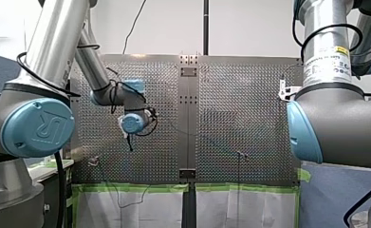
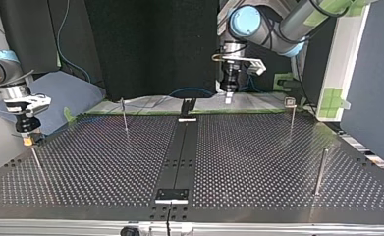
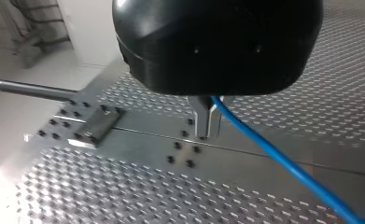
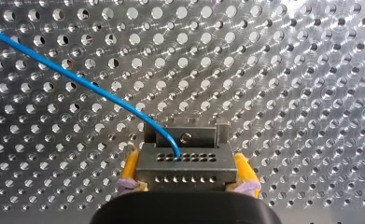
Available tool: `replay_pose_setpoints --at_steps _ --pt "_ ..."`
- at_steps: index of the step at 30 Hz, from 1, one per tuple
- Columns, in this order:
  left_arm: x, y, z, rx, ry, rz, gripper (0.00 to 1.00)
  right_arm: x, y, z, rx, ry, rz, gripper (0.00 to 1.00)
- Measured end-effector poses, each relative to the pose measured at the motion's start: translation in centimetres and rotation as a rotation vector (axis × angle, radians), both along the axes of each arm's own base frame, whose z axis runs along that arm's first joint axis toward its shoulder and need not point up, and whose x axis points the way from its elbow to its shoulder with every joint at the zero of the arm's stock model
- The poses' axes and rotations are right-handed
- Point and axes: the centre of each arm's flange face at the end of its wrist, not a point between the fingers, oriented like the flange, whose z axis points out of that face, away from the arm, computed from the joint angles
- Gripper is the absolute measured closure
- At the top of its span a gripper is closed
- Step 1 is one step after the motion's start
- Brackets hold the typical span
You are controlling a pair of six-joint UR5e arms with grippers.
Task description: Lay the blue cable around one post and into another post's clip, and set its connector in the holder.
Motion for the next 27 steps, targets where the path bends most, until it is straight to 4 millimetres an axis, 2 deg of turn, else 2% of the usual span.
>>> replay_pose_setpoints --at_steps 7,12,15,27 --pt "-2.4 1.9 -2.0 0.019 0.096 0.016 1.0 0.0 0.0 0.0 0.0 0.0 0.0 1.0" --pt "-3.8 3.0 -2.2 0.035 0.133 0.027 1.0 0.0 0.0 0.0 0.0 0.0 0.0 1.0" --pt "-3.9 3.3 -1.5 0.038 0.133 0.034 1.0 0.0 0.0 0.0 0.0 0.0 0.0 1.0" --pt "-2.0 4.3 4.0 0.035 0.077 0.072 1.0 0.0 0.0 0.0 0.0 0.0 0.0 1.0"
